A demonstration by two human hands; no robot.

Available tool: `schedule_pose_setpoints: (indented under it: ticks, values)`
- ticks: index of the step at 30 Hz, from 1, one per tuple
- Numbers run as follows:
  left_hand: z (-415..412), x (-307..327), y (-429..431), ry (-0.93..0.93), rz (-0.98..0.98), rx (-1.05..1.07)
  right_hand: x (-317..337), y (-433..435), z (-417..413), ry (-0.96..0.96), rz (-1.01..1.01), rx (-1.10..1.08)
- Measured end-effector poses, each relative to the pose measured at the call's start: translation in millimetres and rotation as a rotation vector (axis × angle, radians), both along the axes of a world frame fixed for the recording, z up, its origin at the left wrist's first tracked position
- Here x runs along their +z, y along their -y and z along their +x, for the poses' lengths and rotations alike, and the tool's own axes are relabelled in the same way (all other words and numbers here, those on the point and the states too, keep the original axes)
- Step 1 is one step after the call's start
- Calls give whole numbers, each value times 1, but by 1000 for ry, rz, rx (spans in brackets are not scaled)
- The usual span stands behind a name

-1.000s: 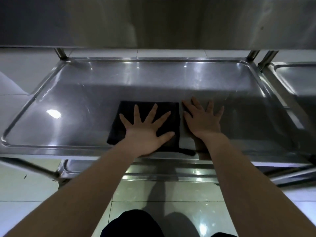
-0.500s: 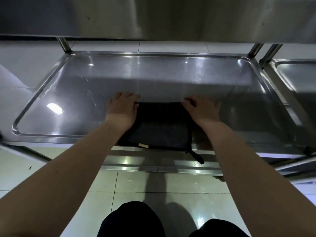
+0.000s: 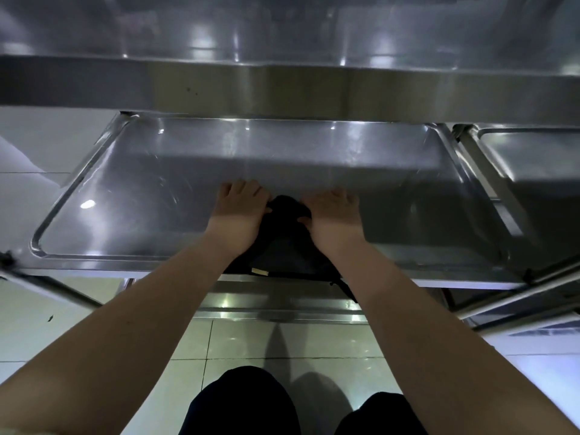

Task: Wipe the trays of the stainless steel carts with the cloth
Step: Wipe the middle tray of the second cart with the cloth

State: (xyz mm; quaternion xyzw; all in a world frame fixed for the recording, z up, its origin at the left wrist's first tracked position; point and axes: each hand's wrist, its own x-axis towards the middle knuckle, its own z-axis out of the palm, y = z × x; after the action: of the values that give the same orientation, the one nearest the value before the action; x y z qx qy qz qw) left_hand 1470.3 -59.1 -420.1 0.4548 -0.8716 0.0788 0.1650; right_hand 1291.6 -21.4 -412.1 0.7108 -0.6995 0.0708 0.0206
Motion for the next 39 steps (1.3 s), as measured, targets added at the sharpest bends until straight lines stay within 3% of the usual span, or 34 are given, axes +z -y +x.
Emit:
schedule_pose_setpoints:
  ticks: [9, 12, 19, 26, 30, 35, 39]
  values:
    - [-27, 63, -48, -68, -107, -95, 55, -57, -28, 138, -196, 83]
    - [-48, 76, -66, -90, -34, -171, 69, -85, -45, 197, -242, 11]
    - [-101, 72, -106, -286, 61, -399, 78, -158, -93, 228, -377, -112]
    - [-131, 48, -153, -421, 33, -541, 69, -230, -117, 211, -497, -180]
    - [-140, 0, -175, -411, 188, -590, 29, -258, -127, 239, -406, -182]
    - [-148, -97, -173, -209, 547, -559, -63, -258, -135, 338, -121, -208]
    - [-149, -169, -157, -131, 701, -528, -134, -240, -138, 403, 73, -219]
